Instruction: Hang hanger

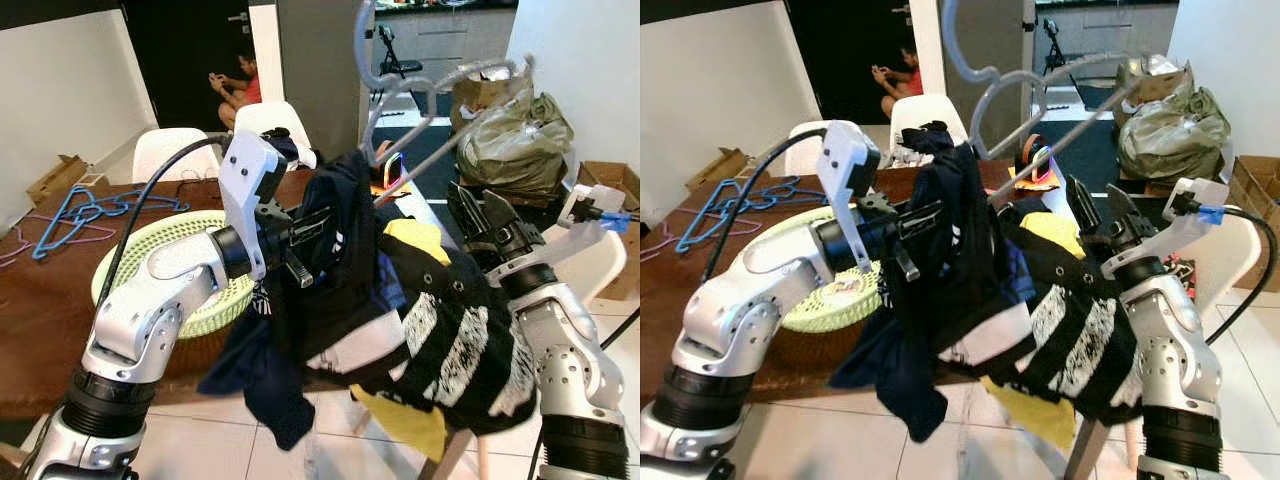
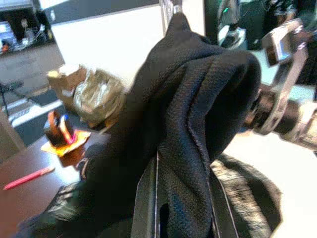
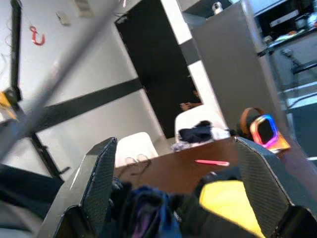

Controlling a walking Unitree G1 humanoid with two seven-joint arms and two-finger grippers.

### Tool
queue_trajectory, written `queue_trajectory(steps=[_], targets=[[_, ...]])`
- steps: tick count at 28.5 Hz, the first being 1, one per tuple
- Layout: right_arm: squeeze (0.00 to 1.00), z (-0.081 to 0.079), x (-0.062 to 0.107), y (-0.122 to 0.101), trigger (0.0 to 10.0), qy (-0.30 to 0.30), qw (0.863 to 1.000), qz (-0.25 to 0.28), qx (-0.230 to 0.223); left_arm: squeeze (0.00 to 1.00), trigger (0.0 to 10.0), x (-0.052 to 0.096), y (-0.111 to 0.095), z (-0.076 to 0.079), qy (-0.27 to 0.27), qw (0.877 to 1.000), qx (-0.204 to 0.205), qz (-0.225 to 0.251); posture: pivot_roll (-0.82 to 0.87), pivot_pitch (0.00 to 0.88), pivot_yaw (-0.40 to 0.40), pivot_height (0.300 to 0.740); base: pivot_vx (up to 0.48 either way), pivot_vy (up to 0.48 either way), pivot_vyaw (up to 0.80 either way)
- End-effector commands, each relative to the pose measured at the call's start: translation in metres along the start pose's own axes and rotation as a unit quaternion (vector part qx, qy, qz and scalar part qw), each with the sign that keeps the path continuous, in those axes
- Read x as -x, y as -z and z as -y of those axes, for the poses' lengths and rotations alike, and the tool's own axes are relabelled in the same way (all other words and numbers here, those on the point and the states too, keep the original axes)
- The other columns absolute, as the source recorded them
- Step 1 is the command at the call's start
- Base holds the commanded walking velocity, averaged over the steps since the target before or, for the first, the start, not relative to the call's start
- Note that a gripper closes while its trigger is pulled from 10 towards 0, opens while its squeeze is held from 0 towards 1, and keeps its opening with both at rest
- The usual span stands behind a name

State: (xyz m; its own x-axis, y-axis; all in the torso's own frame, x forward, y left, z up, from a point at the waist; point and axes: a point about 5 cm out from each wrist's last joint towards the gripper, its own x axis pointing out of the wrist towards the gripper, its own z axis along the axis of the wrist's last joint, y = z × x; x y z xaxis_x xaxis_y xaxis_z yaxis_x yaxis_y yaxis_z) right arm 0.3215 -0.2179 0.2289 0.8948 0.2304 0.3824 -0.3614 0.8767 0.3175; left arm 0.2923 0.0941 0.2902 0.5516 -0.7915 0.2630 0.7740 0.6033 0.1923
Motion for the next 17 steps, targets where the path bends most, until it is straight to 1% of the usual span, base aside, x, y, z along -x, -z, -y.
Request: queue_trajectory(steps=[1,2,4,6,8,9,11,13,14,15,17], targets=[[0.0,-0.003,-0.003,0.004,10.0,0.003,1.0,-0.008,0.009,0.0,10.0,-0.004,-0.008,0.01,0.014,1.0,0.009,0.019,0.03,0.0,0.012,0.74,-0.446,0.0,0.0],[0.0,-0.003,-0.003,0.004,10.0,0.003,1.0,-0.008,0.009,0.0,10.0,-0.004,-0.008,0.01,0.014,1.0,0.009,0.019,0.03,0.0,0.012,0.74,-0.446,0.0,0.0],[0.0,-0.003,-0.004,0.004,10.0,0.008,1.0,-0.01,0.013,0.0,10.0,-0.009,-0.016,0.019,0.031,0.999,0.016,0.037,0.02,0.0,0.014,0.74,-0.442,0.0,0.0],[0.0,-0.003,-0.004,0.004,10.0,0.008,1.0,-0.01,0.013,0.0,10.0,-0.009,-0.016,0.019,0.031,0.999,0.016,0.037,0.02,0.0,0.014,0.74,-0.439,0.0,0.0],[0.0,-0.001,-0.004,0.003,10.0,0.013,1.0,-0.01,0.015,0.0,10.0,-0.014,-0.025,0.029,0.05,0.997,0.027,0.053,0.02,0.0,0.018,0.74,-0.442,0.0,0.0],[0.0,-0.001,-0.004,0.003,10.0,0.013,1.0,-0.01,0.015,0.0,10.0,-0.014,-0.025,0.029,0.05,0.997,0.027,0.053,0.02,0.0,0.018,0.74,-0.442,0.0,0.0],[0.0,0.001,-0.004,0.004,10.0,0.02,0.999,-0.019,0.02,0.0,10.0,-0.018,-0.028,0.036,0.065,0.995,0.041,0.061,0.01,0.0,0.018,0.74,-0.442,0.0,0.0],[0.0,0.001,-0.004,0.005,10.0,0.023,0.999,-0.021,0.02,0.0,10.0,-0.019,-0.028,0.038,0.069,0.995,0.045,0.063,0.01,0.0,0.018,0.74,-0.442,0.0,0.0],[0.0,0.003,-0.004,0.006,10.0,0.028,0.999,-0.026,0.029,0.0,10.0,-0.021,-0.024,0.041,0.075,0.994,0.052,0.059,0.01,0.0,0.021,0.74,-0.439,0.0,0.0],[0.0,0.005,-0.003,0.009,10.0,0.039,0.998,-0.039,0.035,0.0,10.0,-0.025,-0.014,0.045,0.082,0.993,0.067,0.046,0.01,0.0,0.021,0.74,-0.428,0.0,-0.8],[0.0,0.006,-0.003,0.01,10.0,0.043,0.997,-0.042,0.037,0.0,10.0,-0.025,-0.011,0.046,0.084,0.993,0.072,0.042,0.01,0.0,0.021,0.74,-0.401,0.0,-0.8]])
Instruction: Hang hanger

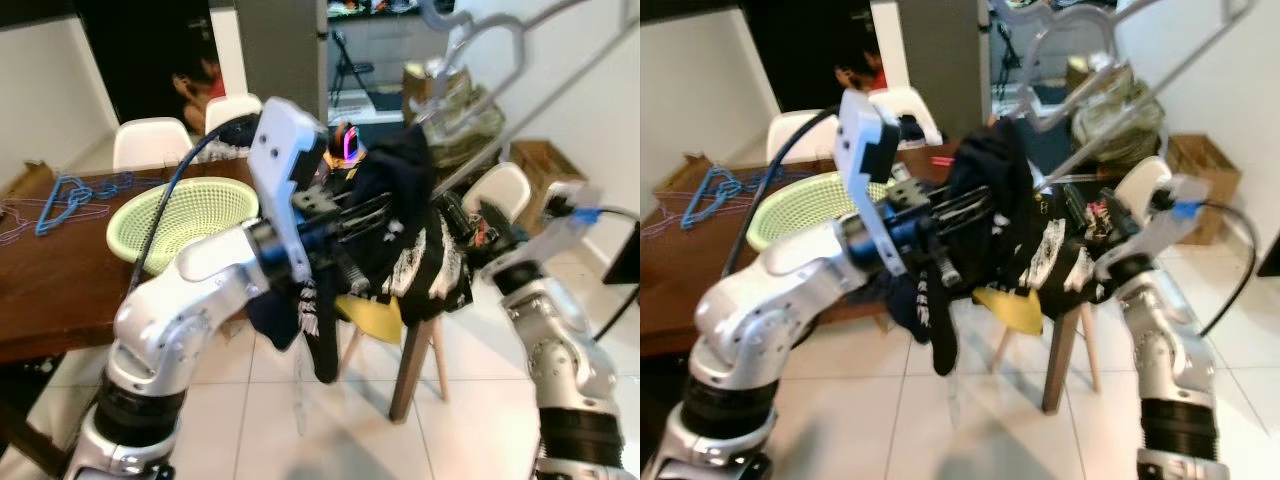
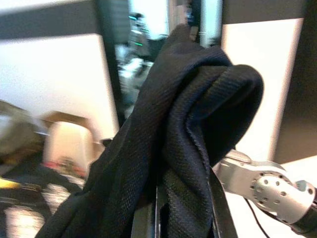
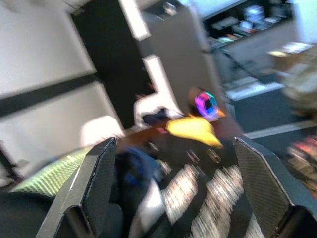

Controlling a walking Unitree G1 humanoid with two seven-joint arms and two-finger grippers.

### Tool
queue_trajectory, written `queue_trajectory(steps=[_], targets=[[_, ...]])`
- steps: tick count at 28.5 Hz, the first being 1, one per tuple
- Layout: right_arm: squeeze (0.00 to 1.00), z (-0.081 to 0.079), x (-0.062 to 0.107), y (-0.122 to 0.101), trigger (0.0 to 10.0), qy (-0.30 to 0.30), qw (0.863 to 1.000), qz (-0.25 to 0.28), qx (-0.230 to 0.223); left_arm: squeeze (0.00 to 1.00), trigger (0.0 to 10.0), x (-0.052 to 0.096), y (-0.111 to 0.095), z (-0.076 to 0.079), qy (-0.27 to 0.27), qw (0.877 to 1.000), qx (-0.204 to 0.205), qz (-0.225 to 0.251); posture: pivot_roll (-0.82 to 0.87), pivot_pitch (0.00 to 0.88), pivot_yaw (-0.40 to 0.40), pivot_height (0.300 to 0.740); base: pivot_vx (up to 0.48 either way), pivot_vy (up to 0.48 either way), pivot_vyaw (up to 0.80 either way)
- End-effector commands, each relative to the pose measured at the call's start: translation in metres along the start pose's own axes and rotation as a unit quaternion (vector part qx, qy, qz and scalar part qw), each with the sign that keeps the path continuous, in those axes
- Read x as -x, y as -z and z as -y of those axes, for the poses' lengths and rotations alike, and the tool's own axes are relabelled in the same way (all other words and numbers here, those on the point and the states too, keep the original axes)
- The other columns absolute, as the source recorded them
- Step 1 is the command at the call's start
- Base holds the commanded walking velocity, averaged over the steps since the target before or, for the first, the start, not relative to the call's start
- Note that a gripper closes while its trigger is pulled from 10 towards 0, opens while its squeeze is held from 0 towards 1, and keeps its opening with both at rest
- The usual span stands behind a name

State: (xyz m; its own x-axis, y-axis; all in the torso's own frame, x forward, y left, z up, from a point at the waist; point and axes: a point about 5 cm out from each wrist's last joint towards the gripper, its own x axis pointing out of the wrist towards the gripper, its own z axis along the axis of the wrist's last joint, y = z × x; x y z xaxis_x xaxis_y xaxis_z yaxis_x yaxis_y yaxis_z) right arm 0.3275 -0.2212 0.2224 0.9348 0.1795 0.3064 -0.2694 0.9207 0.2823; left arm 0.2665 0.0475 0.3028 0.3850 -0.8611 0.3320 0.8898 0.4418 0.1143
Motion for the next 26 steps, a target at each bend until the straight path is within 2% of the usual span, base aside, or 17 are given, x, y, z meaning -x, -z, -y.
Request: queue_trajectory(steps=[1,3,5,7,10,13,14,15,16,17,19,20,22,23,24,26], targets=[[0.0,-0.001,-0.001,0.005,10.0,0.007,1.0,-0.017,0.004,0.0,10.0,0.002,0.011,-0.001,0.001,1.0,0.008,-0.018,0.01,0.0,0.023,0.74,-0.296,0.0,-0.8],[0.0,0.001,-0.001,0.009,10.0,0.02,0.999,-0.028,0.012,0.0,10.0,0.003,0.024,-0.002,-0.004,0.999,0.015,-0.034,0.0,0.0,0.025,0.74,0.0,0.0,-0.8],[0.0,0.002,-0.001,0.01,10.0,0.025,0.999,-0.031,0.014,0.0,10.0,0.004,0.029,-0.003,-0.006,0.999,0.016,-0.039,0.0,0.0,0.025,0.74,0.0,0.0,-0.8],[0.0,0.01,0.002,0.016,10.0,0.053,0.997,-0.052,0.038,0.0,10.0,0.008,0.055,-0.005,-0.015,0.996,0.023,-0.082,-0.01,0.0,0.031,0.74,0.0,0.0,-0.8],[0.0,0.014,0.004,0.018,10.0,0.066,0.995,-0.06,0.049,0.0,10.0,0.011,0.064,-0.006,-0.015,0.995,0.024,-0.099,-0.01,0.0,0.031,0.74,0.0,0.0,-0.8],[0.0,0.037,0.012,0.019,10.0,0.123,0.984,-0.081,0.102,0.0,10.0,0.025,0.102,-0.012,-0.029,0.985,0.021,-0.171,-0.02,0.0,0.035,0.74,0.0,0.0,-0.8],[0.0,0.045,0.016,0.02,10.0,0.14,0.978,-0.094,0.123,0.0,10.0,0.034,0.116,-0.017,-0.04,0.979,0.017,-0.2,-0.03,0.0,0.037,0.74,0.0,0.0,-0.8],[0.0,0.045,0.016,0.02,10.0,0.14,0.978,-0.094,0.123,0.0,10.0,0.034,0.116,-0.017,-0.04,0.979,0.017,-0.2,-0.03,0.0,0.037,0.74,0.0,0.0,-0.8],[0.0,0.05,0.018,0.021,10.0,0.149,0.974,-0.102,0.135,0.0,10.0,0.04,0.124,-0.02,-0.048,0.975,0.015,-0.218,-0.03,0.0,0.037,0.74,0.0,0.0,-0.8],[0.0,0.055,0.025,0.026,10.0,0.158,0.969,-0.119,0.15,0.0,10.0,0.055,0.14,-0.027,-0.067,0.961,-0.009,-0.267,-0.04,0.0,0.037,0.74,0.0,0.0,-0.8],[0.0,0.055,0.025,0.026,10.0,0.158,0.969,-0.119,0.15,0.0,10.0,0.055,0.14,-0.027,-0.067,0.961,-0.009,-0.267,-0.04,0.0,0.037,0.74,0.0,0.0,-0.8],[0.0,0.057,0.034,0.031,10.0,0.158,0.965,-0.136,0.16,0.0,10.0,0.074,0.153,-0.034,-0.092,0.945,-0.03,-0.312,-0.05,0.0,0.037,0.74,0.0,0.0,-0.8],[0.0,0.057,0.034,0.031,10.0,0.158,0.965,-0.136,0.16,0.0,10.0,0.074,0.153,-0.034,-0.092,0.945,-0.03,-0.312,-0.05,0.0,0.037,0.74,0.0,0.0,-0.8],[0.0,0.058,0.046,0.036,10.0,0.154,0.961,-0.152,0.171,0.0,10.0,0.097,0.16,-0.038,-0.126,0.931,-0.041,-0.341,-0.06,0.0,0.038,0.74,0.0,0.0,-0.8],[0.0,0.058,0.046,0.036,10.0,0.154,0.961,-0.152,0.171,0.0,10.0,0.097,0.16,-0.038,-0.126,0.931,-0.041,-0.341,-0.06,0.0,0.038,0.74,0.0,0.0,-0.8],[0.0,0.056,0.069,0.039,10.0,0.146,0.958,-0.168,0.179,0.0,10.0,0.135,0.159,-0.036,-0.185,0.918,-0.024,-0.351,-0.06,0.0,0.037,0.74,0.0,0.0,-0.8]])
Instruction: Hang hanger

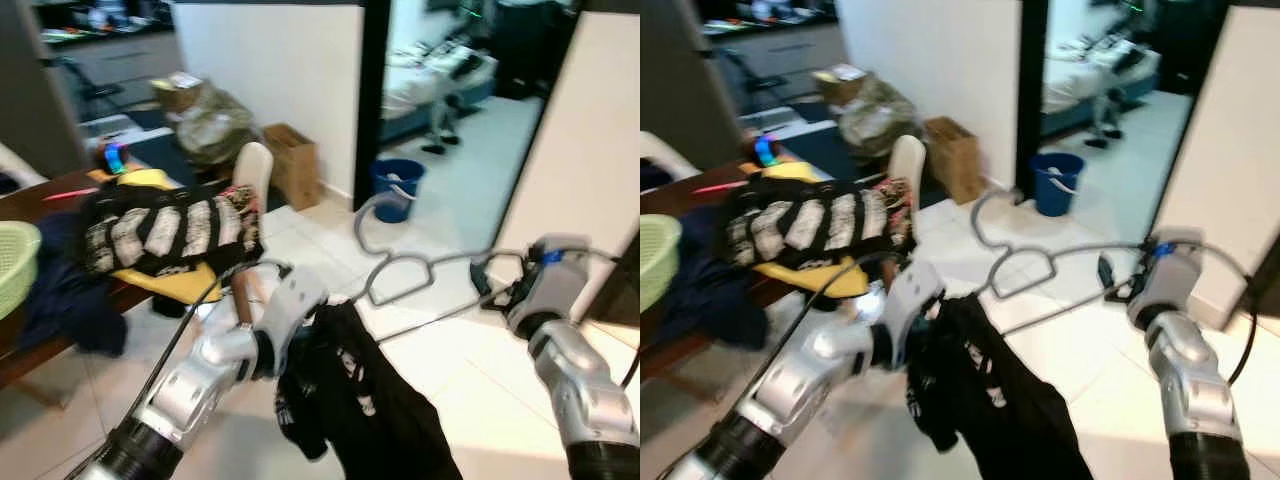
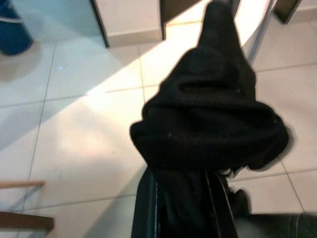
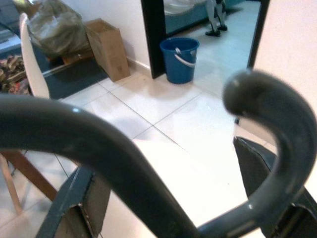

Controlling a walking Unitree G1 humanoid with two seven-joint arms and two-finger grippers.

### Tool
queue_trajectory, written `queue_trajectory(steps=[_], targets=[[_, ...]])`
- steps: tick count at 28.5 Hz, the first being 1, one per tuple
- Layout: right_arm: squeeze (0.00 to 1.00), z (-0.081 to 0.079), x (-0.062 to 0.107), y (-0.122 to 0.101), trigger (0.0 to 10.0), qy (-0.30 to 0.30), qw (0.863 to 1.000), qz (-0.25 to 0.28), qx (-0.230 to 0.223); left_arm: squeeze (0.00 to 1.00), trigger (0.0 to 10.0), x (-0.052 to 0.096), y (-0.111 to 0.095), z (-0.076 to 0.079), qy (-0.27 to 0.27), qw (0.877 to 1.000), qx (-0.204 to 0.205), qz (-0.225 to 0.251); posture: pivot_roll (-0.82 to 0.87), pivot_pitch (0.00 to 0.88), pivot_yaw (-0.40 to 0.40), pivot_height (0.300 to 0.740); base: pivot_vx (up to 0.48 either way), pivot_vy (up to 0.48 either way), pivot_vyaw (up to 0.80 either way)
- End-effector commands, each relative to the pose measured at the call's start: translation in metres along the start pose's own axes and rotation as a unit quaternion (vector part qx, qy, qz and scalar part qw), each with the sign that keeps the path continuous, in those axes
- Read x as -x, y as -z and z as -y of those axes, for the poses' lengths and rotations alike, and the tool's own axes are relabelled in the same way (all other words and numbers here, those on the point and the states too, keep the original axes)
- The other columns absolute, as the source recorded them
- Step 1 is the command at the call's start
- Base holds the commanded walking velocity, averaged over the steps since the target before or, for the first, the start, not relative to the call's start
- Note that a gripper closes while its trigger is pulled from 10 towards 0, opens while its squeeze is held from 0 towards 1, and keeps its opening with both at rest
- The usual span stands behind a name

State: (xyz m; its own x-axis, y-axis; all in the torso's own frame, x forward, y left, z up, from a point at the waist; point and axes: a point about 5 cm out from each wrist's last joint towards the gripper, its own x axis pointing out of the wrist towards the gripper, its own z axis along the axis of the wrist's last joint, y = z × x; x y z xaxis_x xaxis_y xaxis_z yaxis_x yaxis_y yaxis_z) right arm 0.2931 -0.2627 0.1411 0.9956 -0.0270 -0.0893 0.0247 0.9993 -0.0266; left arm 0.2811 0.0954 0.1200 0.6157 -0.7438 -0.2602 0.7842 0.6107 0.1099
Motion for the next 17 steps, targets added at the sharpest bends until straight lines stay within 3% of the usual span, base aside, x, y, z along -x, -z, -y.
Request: queue_trajectory(steps=[1,3,11,13,14,15,16,17], targets=[[0.0,0.01,0.006,-0.008,10.0,0.016,1.0,0.012,0.004,0.0,10.0,0.029,0.018,-0.03,-0.091,0.995,0.001,-0.048,-0.06,0.0,0.037,0.74,0.0,0.0,-0.8],[0.0,0.011,0.02,-0.005,10.0,-0.004,1.0,0.016,-0.009,0.0,10.0,0.046,0.022,-0.033,-0.121,0.992,0.024,-0.019,-0.06,0.0,0.029,0.74,0.0,0.0,-0.8],[0.0,0.008,0.028,-0.004,10.0,-0.037,0.999,0.026,-0.03,0.0,10.0,0.053,0.022,-0.037,-0.119,0.993,0.012,0.001,-0.06,0.0,0.029,0.74,0.0,0.0,-0.8],[0.0,0.009,0.033,0.001,10.0,-0.05,0.997,0.023,-0.048,0.0,10.0,0.06,0.03,-0.042,-0.092,0.994,-0.053,-0.029,-0.06,0.0,0.037,0.74,0.0,0.0,-0.8],[0.0,0.009,0.033,0.001,10.0,-0.05,0.997,0.023,-0.048,0.0,10.0,0.06,0.03,-0.042,-0.092,0.994,-0.053,-0.029,-0.06,0.0,0.037,0.74,0.0,0.0,-0.8],[0.0,0.012,0.034,0.005,10.0,-0.043,0.998,0.015,-0.048,0.0,10.0,0.065,0.039,-0.048,-0.085,0.99,-0.096,-0.065,-0.06,0.0,0.045,0.74,0.0,0.0,-0.8],[0.0,0.012,0.034,0.005,10.0,-0.043,0.998,0.015,-0.048,0.0,10.0,0.065,0.039,-0.048,-0.085,0.99,-0.096,-0.065,-0.06,0.0,0.045,0.74,0.0,0.0,-0.8],[0.0,0.015,0.035,0.01,10.0,-0.031,0.999,0.001,-0.04,0.0,10.0,0.072,0.047,-0.055,-0.079,0.982,-0.137,-0.104,-0.06,0.0,0.049,0.74,0.0,0.0,-0.8]])
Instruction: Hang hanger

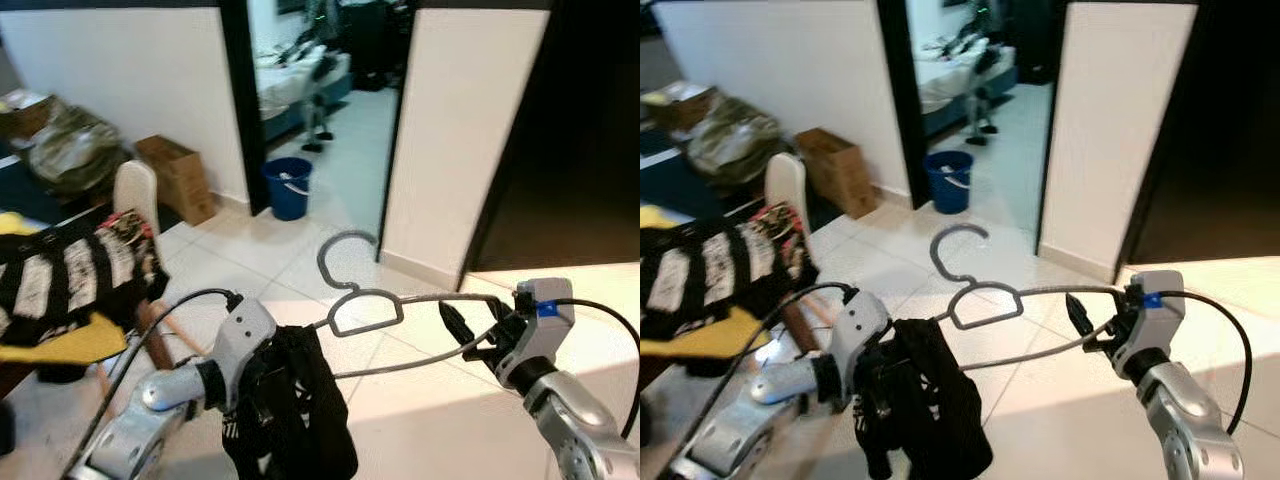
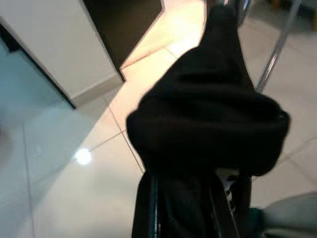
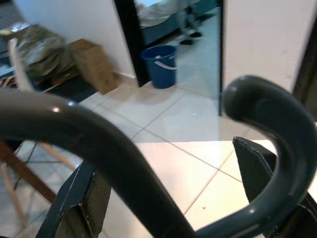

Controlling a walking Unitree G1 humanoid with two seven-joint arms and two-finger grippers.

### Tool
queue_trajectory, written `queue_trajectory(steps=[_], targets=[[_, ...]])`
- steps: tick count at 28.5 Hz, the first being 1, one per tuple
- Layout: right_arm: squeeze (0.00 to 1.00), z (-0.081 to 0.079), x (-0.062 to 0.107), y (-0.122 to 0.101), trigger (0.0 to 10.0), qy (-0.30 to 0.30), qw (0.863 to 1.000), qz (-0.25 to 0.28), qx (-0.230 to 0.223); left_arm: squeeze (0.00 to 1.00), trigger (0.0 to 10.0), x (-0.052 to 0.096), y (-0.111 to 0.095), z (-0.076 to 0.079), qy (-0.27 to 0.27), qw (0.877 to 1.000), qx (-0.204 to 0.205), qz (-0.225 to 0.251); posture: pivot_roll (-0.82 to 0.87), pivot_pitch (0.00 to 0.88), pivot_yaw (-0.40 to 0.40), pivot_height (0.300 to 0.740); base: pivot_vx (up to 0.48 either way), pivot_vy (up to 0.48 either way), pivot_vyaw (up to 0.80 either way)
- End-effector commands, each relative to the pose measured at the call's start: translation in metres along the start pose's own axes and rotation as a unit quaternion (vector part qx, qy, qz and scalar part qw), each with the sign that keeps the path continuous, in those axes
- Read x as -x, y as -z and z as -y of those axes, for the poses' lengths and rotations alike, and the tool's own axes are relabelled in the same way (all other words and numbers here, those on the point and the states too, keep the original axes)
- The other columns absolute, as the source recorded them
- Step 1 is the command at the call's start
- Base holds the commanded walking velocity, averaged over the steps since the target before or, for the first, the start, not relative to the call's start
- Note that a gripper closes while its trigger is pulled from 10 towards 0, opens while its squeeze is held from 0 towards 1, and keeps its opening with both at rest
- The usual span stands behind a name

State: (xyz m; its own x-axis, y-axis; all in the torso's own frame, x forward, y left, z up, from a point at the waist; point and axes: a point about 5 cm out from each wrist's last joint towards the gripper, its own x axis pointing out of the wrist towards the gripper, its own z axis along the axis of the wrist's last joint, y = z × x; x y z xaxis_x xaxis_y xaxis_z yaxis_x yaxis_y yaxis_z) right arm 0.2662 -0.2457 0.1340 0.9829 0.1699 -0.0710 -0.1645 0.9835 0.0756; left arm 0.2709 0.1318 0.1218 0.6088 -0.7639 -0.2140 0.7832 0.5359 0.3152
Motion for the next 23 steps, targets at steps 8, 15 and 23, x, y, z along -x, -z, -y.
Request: queue_trajectory(steps=[8,15,23], targets=[[0.0,0.069,0.032,0.023,10.0,0.226,0.955,-0.138,0.133,0.0,10.0,0.069,0.065,-0.055,-0.017,0.948,-0.129,-0.29,-0.09,0.0,0.079,0.74,0.0,0.0,-0.7],[0.0,0.09,0.048,0.013,10.0,0.32,0.931,-0.113,0.132,0.0,10.0,0.077,0.057,-0.078,-0.048,0.949,-0.126,-0.284,-0.1,0.0,0.111,0.74,0.0,0.0,-0.11],[0.0,0.092,0.038,0.005,10.0,0.351,0.927,0.056,-0.122,0.0,10.0,0.068,0.018,-0.089,-0.11,0.991,0.07,-0.029,-0.08,0.0,0.091,0.74,0.0,0.0,-0.8]])
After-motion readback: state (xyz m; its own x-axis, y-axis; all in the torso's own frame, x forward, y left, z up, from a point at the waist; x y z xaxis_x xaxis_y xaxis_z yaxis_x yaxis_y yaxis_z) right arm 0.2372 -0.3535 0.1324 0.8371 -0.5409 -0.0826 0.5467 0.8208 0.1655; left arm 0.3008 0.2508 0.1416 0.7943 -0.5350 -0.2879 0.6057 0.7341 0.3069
